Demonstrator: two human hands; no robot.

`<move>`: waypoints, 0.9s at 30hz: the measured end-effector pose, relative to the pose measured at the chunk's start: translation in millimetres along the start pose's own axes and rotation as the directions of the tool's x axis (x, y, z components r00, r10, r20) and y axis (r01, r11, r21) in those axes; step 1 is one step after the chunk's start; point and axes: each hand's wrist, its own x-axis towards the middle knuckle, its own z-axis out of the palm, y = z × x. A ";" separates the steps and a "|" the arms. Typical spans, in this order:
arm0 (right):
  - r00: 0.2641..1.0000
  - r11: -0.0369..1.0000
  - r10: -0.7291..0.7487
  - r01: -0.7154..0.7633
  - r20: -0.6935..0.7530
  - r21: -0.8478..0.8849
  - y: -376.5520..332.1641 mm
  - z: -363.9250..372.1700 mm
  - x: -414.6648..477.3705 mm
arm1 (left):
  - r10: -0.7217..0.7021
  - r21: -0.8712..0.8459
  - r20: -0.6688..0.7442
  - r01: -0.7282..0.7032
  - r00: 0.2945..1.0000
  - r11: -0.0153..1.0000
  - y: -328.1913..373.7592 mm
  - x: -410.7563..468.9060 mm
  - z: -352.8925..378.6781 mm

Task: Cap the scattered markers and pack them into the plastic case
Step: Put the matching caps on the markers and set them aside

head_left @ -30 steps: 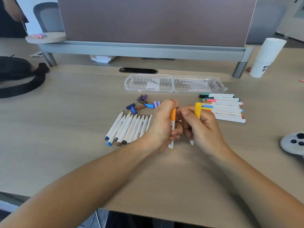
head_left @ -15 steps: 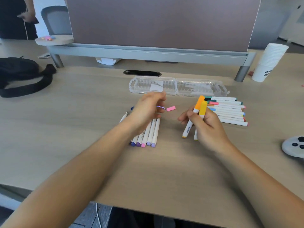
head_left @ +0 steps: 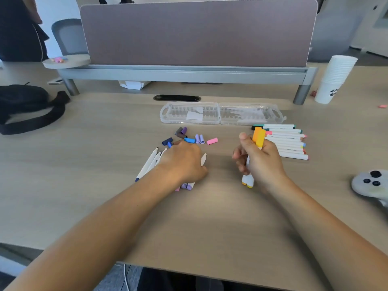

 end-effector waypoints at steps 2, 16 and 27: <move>0.998 0.997 0.064 -0.064 -0.011 0.039 0.1 -0.8 2.1 | -0.026 -0.015 -0.017 0.025 1.000 1.000 5.2 -1.0 -1.5; 0.978 0.979 0.203 -0.204 0.047 0.007 0.5 -2.5 0.8 | 0.169 -0.670 -0.033 -0.147 0.985 0.727 18.7 5.5 -4.8; 0.983 0.982 0.186 -0.186 0.008 0.034 -2.0 -4.9 3.2 | 0.138 -0.122 -0.143 -0.156 0.980 0.980 -33.7 70.4 10.9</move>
